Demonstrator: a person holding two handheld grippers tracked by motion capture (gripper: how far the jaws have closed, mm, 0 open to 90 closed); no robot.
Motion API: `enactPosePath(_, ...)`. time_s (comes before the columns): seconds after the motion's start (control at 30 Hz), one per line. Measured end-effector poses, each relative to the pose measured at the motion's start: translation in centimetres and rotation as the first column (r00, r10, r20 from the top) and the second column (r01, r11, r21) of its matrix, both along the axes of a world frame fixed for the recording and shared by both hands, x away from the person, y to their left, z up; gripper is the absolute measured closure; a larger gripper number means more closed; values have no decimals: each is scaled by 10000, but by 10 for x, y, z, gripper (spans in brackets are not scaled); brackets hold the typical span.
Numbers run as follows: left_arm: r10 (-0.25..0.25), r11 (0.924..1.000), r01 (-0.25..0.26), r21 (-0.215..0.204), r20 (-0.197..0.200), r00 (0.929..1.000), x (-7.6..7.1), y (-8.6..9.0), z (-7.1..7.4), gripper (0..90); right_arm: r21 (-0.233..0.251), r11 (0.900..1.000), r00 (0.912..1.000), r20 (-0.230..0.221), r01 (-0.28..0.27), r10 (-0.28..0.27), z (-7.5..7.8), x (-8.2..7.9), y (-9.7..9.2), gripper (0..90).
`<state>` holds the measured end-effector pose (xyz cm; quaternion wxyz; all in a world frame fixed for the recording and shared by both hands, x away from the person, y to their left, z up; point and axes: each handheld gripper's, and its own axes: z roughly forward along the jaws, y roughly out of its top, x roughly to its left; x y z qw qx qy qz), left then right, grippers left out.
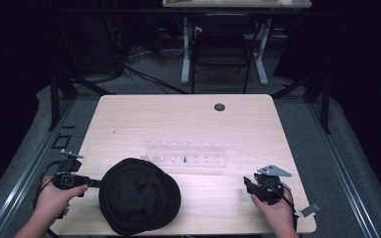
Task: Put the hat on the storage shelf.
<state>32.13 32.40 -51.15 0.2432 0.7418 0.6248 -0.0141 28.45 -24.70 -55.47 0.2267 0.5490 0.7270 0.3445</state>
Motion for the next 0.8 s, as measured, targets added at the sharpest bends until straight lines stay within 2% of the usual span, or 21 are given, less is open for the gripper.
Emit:
enactPosePath(0.33, -30, 9999, 32, 106, -182, 9998, 3, -1, -8, 598, 58, 10000, 10000, -6, -27, 27, 0, 0, 1, 549)
enactPosePath(0.47, -125, 9999, 128, 79, -387, 9992, 3, -4, -11, 601, 56, 10000, 10000, -32, -34, 34, 0, 0, 1, 549)
enactPosePath(0.63, -239, 9992, 257, 303, -565, 9981, 6, -7, -13, 610, 43, 9999, 9999, -33, -114, 114, -1, 0, 2, 549)
enactPosePath(0.8, -124, 9997, 142, 195, -909, 9958, 10, -6, -16, 616, 37, 9999, 9998, -89, -151, 151, -1, 0, 3, 549)
